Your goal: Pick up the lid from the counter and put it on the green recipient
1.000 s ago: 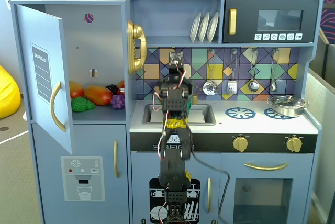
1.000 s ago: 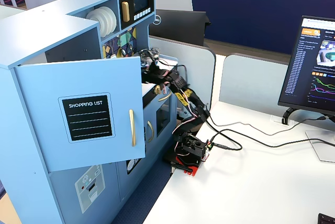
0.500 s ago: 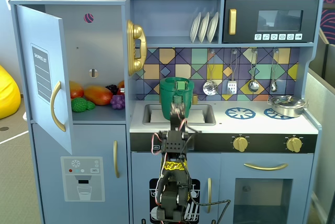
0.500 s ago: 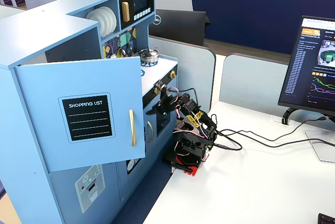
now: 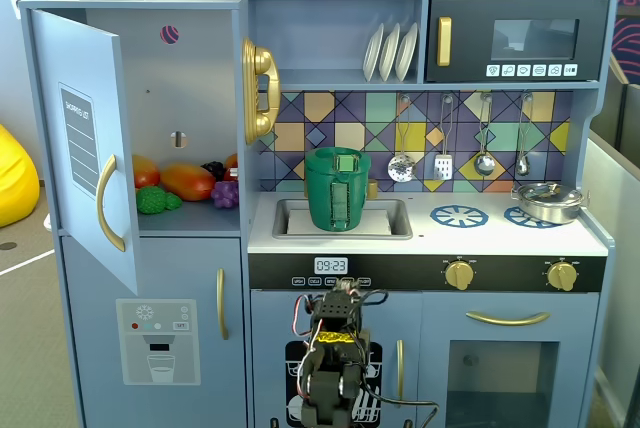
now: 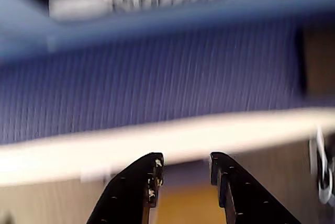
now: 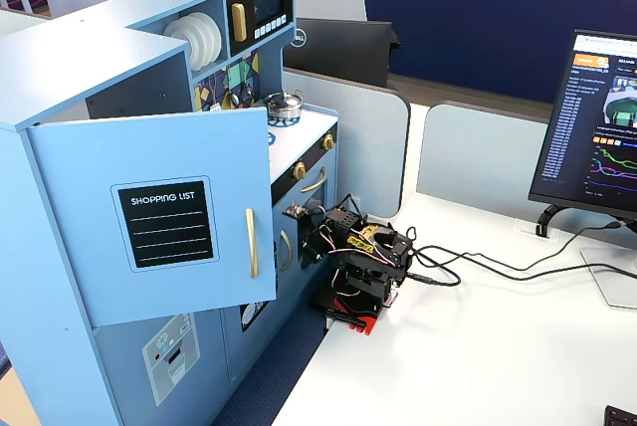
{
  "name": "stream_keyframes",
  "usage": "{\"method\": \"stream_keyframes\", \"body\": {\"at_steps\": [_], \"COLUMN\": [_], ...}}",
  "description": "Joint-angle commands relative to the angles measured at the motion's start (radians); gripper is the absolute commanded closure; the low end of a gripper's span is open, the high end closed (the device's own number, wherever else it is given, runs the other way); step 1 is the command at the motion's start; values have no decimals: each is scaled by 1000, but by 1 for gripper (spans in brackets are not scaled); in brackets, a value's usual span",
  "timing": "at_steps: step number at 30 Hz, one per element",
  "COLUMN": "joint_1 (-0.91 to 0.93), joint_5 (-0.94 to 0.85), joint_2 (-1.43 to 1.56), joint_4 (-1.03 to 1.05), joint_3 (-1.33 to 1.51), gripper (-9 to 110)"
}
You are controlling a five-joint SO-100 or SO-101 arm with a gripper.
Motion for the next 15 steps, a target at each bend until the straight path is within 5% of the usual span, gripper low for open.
{"method": "stream_keyframes", "body": {"at_steps": [1, 15], "joint_1": [-61, -51], "joint_5": [55, 94], "joint_2": [20, 95], "joint_4": [144, 336], "joint_3": [0, 0], "gripper": [100, 100]}}
